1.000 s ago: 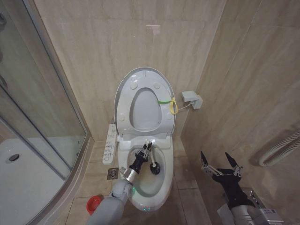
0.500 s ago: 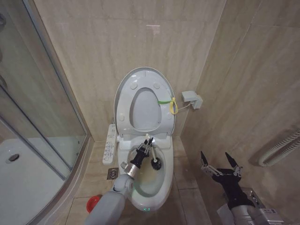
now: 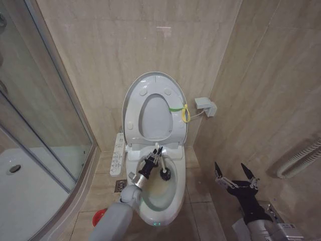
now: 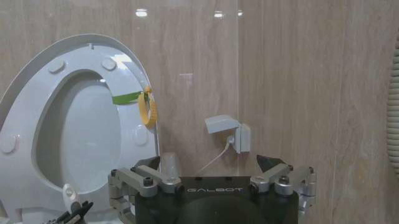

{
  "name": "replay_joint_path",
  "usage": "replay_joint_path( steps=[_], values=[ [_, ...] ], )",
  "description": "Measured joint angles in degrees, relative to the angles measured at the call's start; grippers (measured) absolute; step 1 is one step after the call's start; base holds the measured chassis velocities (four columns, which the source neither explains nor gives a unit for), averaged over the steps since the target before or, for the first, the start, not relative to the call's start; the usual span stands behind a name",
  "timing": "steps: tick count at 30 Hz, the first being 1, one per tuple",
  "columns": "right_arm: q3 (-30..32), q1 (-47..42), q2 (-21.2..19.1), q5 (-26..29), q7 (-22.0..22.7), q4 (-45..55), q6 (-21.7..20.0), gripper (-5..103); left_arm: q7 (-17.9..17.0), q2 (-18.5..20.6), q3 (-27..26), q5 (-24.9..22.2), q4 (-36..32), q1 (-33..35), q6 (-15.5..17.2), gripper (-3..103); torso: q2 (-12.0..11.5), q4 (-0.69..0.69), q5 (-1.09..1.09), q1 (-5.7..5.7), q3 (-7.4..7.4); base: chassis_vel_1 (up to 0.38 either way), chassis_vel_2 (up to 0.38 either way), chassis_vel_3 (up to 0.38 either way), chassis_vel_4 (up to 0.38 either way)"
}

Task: Open the toilet lid, clean the toilet bowl with a toilet brush, close the toilet lid, and flush.

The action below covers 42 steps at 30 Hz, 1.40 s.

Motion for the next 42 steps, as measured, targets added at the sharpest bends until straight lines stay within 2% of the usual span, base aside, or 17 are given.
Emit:
replay_joint_path(
  steps=[9,18,26,36,42],
  values=[
    [0.0,0.0,0.0,0.0,0.0,0.0,0.0,100,2.18,-0.99,-1.41,1.8,2.99,2.28,-1.32,20,0.0,0.03,0.0,0.0,0.0,0.0,0.0,0.0,0.0],
    [0.0,0.0,0.0,0.0,0.0,0.0,0.0,100,1.18,-1.44,-0.67,0.31,1.36,-0.13,-1.02,20,0.0,0.0,0.0,0.0,0.0,0.0,0.0,0.0,0.0],
    [0.0,0.0,0.0,0.0,0.0,0.0,0.0,100,1.98,-3.17,-1.75,2.26,3.93,2.29,-1.61,20,0.0,0.02,-0.01,-0.01,0.0,0.0,0.0,0.0,0.0],
    [0.0,0.0,0.0,0.0,0.0,0.0,0.0,100,1.29,-2.38,-2.1,0.99,2.53,-0.97,-1.14,20,0.0,-0.01,-0.01,0.0,0.0,0.0,0.0,0.0,0.0],
    [0.0,0.0,0.0,0.0,0.0,0.0,0.0,100,2.25,-2.6,-2.64,1.7,4.14,0.67,-1.49,20,0.0,0.01,-0.01,0.0,0.0,0.0,0.0,0.0,0.0]
  ],
)
